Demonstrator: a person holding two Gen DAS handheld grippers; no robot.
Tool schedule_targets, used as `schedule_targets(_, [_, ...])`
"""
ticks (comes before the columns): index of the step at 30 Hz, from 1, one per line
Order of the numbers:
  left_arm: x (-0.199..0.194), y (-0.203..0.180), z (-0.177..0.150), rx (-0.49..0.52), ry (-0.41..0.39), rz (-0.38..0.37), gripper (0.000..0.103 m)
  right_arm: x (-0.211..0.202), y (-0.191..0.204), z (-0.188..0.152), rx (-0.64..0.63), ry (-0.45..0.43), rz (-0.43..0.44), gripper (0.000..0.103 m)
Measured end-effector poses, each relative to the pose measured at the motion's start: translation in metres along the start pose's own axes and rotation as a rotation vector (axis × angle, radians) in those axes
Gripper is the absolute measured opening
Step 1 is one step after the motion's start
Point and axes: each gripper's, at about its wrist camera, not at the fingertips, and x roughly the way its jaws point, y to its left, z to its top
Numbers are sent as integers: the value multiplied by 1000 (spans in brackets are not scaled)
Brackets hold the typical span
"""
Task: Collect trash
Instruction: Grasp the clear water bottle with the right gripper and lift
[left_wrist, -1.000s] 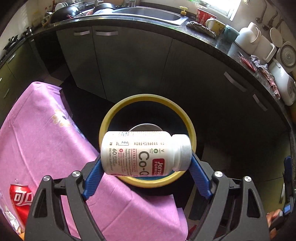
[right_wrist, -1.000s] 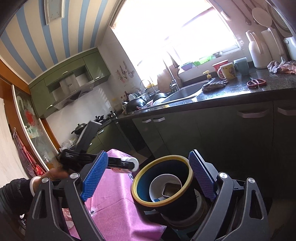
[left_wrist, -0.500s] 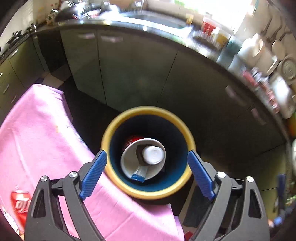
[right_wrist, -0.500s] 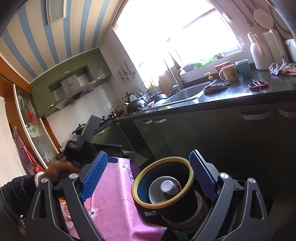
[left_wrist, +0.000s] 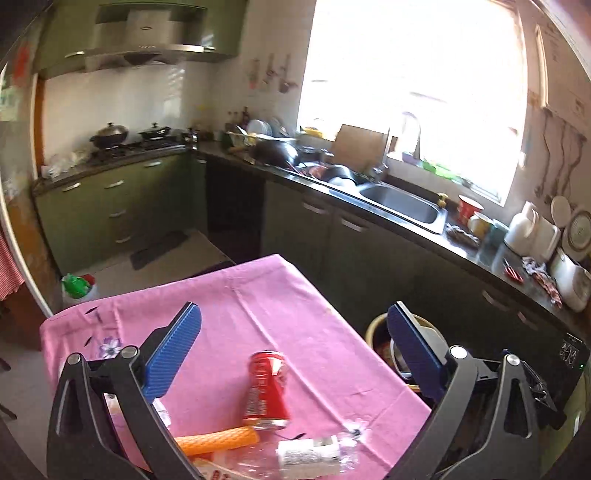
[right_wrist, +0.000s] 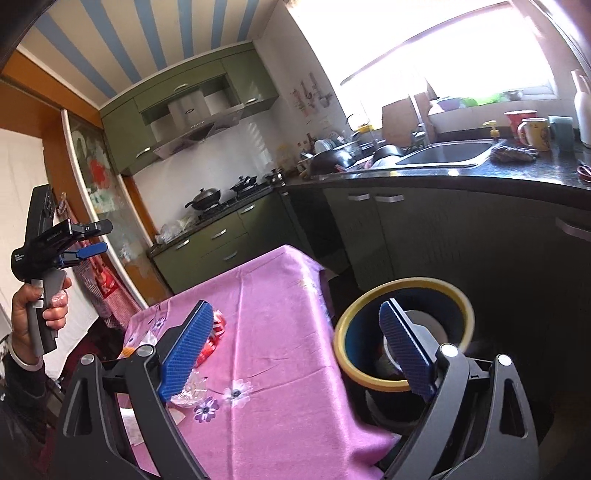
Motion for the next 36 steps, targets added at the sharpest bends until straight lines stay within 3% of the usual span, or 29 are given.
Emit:
schedule_targets(3, [-14,43,-21,-39,-68,89,96,25,30,-4,-56,84,105,90])
schedule_targets(7, [-18,97,-52,-91,-106,144,96,68,79,-16,-210,272,381,92])
schedule_targets(12, [-22,146,-90,-125,-179,194,96,126,126,-40,-422,482,526,92])
schedule_targets(16, [-16,169,-112,-117,-210,233,96,172,154,-52,-572,621,545,92])
schedule_targets(23, [3,192,-131,-167,-200,217,96,222,191,-78,-822,825,509,91])
schedule_targets(27, [6,198,-135,-178,-205,214,96,237,204,-94,-918,933,495,84])
schedule_targets(36, [13,200,-144,-190,-179,196,96,256,232,-121,-1056,1051,459,76])
